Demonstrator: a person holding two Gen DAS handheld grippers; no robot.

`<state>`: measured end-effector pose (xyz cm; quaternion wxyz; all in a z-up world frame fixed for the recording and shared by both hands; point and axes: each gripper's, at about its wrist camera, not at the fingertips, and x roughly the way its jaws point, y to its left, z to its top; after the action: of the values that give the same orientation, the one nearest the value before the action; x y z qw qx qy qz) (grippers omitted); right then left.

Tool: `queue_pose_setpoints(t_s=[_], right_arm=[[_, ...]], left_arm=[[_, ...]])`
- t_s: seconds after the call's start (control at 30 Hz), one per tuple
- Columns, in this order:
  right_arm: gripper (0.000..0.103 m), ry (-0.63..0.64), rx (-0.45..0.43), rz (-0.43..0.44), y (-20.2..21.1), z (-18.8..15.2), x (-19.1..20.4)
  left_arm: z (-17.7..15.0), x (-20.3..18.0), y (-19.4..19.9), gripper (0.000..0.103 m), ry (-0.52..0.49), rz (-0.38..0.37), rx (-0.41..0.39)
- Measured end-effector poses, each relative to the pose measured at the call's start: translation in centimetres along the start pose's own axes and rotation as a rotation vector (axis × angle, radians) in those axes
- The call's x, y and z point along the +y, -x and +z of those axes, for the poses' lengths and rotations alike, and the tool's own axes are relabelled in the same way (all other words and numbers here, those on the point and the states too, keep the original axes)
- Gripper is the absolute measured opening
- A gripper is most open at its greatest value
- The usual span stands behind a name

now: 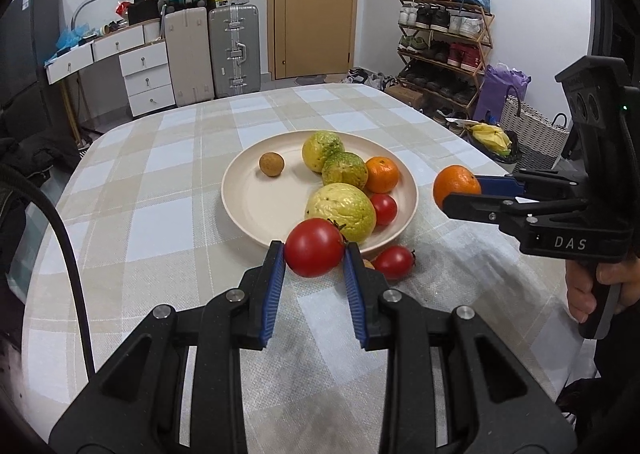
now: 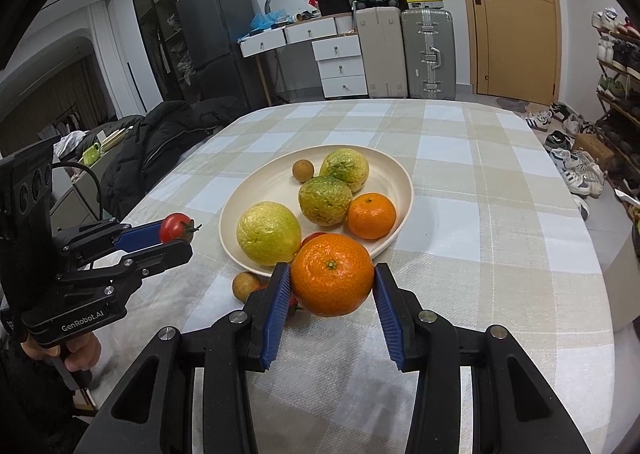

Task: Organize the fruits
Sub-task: 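Carry the orange and tomato over the cream plate with both tools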

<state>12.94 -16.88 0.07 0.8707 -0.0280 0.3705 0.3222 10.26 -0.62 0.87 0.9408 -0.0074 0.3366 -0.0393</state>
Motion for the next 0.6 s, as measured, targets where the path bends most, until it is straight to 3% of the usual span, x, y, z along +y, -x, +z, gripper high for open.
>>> queue_pose_setpoints(t_s=[0.6], right_arm=[[0.043,-0.023,0.010,-0.032,-3.0,1.5,-0.7]], left_arm=[[1.9,2.3,-2.9,0.027,0.069,0.042,-0.025]])
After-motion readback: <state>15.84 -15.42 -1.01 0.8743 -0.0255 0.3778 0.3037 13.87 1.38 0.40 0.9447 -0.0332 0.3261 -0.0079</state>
